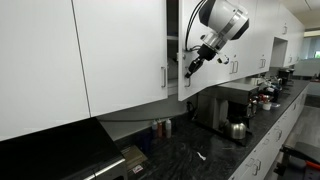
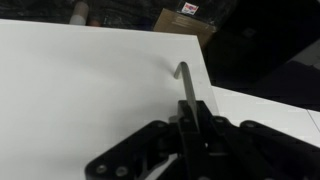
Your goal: Open the right cabinet door
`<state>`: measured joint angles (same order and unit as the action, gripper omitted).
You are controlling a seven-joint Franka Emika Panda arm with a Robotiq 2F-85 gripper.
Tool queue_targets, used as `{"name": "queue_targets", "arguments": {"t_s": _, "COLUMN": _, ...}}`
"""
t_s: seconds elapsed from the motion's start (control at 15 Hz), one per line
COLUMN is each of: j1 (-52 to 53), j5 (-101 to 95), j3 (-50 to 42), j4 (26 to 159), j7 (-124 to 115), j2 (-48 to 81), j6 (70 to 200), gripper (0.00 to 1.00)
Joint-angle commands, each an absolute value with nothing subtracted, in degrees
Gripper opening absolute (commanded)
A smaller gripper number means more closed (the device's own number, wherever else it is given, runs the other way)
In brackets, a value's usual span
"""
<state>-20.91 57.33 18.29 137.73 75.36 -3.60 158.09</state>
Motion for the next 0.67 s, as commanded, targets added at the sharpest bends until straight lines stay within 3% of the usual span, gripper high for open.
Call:
{"name": "queue_targets", "arguments": {"t_s": 0.0, "j1": -22.76, "j5": 62.87, "j3": 15.32, "j4": 141.57, "j7": 74.81, "j2": -9.45, "j6": 151.76, "gripper": 0.03}}
{"name": "queue_targets", "arguments": {"t_s": 0.6, "j1": -22.39, "j5": 65.59, "j3": 13.22, "j4": 147.22, "j7": 77.13, "j2": -14.65, "j6": 151.58, "gripper": 0.03}}
